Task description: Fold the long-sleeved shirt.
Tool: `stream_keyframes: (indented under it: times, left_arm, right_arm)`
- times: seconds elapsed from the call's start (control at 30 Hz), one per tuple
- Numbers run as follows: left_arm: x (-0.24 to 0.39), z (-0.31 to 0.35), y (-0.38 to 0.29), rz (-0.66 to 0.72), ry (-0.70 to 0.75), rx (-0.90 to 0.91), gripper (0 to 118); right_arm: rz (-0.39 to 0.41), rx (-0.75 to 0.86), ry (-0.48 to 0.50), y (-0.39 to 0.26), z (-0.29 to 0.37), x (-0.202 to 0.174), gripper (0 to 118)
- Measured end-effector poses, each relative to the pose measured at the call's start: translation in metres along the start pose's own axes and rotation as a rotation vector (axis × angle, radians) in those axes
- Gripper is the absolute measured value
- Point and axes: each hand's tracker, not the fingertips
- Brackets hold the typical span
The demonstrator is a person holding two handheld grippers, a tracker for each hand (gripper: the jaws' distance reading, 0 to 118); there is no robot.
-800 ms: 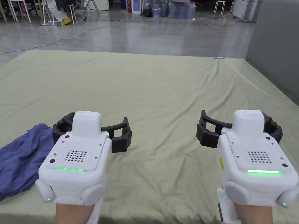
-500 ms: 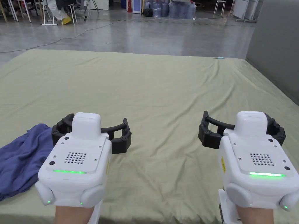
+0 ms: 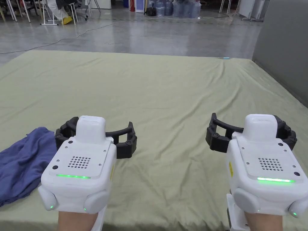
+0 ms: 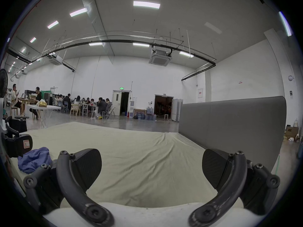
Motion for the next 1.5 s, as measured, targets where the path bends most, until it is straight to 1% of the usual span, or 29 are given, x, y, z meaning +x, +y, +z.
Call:
stream_keyframes:
  times: [0.13,0.3,0.47,0.6,0.93,0.97,1.0,1.03,1.07,1.1,1.13,1.2,1.23,1.3,1.37,1.43,1.5]
  left_arm:
    - [0.0,0.0,0.0,-0.004,-0.002,-0.001,117]
    - [-0.001,-0.001,0.0,0.003,-0.006,0.0,117]
    - [-0.001,-0.001,-0.002,-0.007,0.001,0.008,118]
    - [-0.002,-0.002,-0.003,0.009,0.005,0.004,118]
    - [-0.001,-0.003,0.001,-0.005,0.004,-0.01,116]
    - [-0.001,-0.003,0.002,0.004,0.002,-0.022,109]
    - [-0.001,-0.003,0.003,0.014,-0.009,-0.024,76]
    - [-0.001,-0.002,0.003,0.019,-0.021,-0.015,35]
    - [0.0,-0.002,0.003,0.016,-0.016,-0.014,0]
    - [0.002,-0.004,0.003,0.008,-0.008,-0.021,0]
    - [0.003,-0.004,0.003,-0.006,0.029,-0.037,0]
    - [0.002,-0.003,0.004,0.002,-0.013,-0.015,0]
    - [0.003,-0.002,0.004,-0.003,-0.009,-0.014,0]
    - [0.003,-0.002,0.004,-0.004,-0.002,-0.01,0]
    - [0.001,-0.002,0.005,0.023,-0.01,-0.014,0]
    - [-0.001,0.0,0.007,0.025,0.008,-0.009,0]
    - [-0.008,0.003,0.011,0.004,0.043,0.0,0]
  right_arm:
    - [-0.007,0.0,0.004,0.0,0.0,0.0,118]
    - [0.008,0.018,0.003,-0.001,0.0,-0.001,118]
    - [-0.008,0.021,-0.001,-0.001,0.001,0.0,118]
    - [0.007,0.01,0.001,0.0,0.001,0.001,118]
    - [0.011,0.006,0.011,0.002,0.0,0.0,118]
    - [0.011,-0.002,0.02,0.002,0.0,0.001,114]
    - [0.004,-0.008,0.026,0.003,0.001,0.001,89]
    - [-0.002,-0.009,0.029,0.004,0.002,0.002,50]
    - [-0.006,-0.013,0.027,0.004,0.002,0.002,6]
    - [0.003,-0.028,-0.004,0.003,-0.001,0.002,0]
    - [0.016,-0.043,-0.04,0.002,-0.002,0.002,0]
    - [-0.013,-0.041,-0.011,0.001,0.0,0.003,0]
    - [-0.017,-0.042,-0.005,0.002,0.0,0.003,0]
    - [-0.011,-0.036,-0.019,0.002,0.001,0.004,0]
    - [-0.014,-0.034,-0.013,0.003,0.001,0.004,0]
    - [-0.023,-0.036,-0.001,0.005,-0.001,0.0,0]
    - [-0.028,-0.031,0.029,0.008,-0.004,-0.013,0]
